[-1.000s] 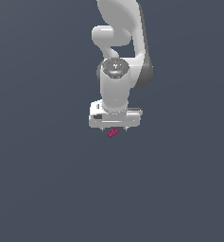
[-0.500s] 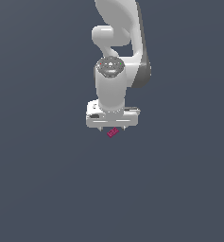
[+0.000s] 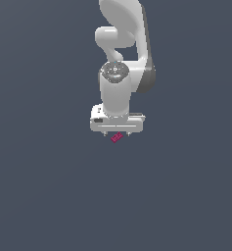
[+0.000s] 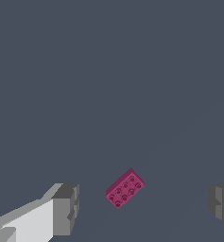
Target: Pick up the object and move it to a goal position.
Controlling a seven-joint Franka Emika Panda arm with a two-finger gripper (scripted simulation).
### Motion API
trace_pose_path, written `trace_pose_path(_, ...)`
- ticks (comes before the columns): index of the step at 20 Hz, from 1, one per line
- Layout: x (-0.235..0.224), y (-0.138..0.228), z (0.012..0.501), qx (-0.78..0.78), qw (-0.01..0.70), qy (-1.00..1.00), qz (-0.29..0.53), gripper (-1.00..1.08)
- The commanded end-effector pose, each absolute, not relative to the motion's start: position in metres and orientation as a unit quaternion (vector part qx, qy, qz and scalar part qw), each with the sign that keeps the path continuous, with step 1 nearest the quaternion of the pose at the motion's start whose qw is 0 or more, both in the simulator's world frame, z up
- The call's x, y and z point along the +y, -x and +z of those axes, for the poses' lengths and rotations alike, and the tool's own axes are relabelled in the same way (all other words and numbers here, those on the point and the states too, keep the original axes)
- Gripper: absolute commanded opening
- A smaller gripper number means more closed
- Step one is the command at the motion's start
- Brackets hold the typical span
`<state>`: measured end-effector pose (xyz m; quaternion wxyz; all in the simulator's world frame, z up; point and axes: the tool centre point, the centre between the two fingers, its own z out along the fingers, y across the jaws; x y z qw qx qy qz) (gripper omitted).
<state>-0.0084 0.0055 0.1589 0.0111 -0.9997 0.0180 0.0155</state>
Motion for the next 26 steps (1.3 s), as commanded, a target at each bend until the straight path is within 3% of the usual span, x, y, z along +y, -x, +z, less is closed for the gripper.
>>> trace_pose_path(1, 0.006, 0.011, 0.154, 0.036, 0.011, 0.999, 0.015, 1.00)
trace_pose_path(26, 0.009, 0.071, 0.078, 0.343, 0.003, 0.939, 0.005, 1.00)
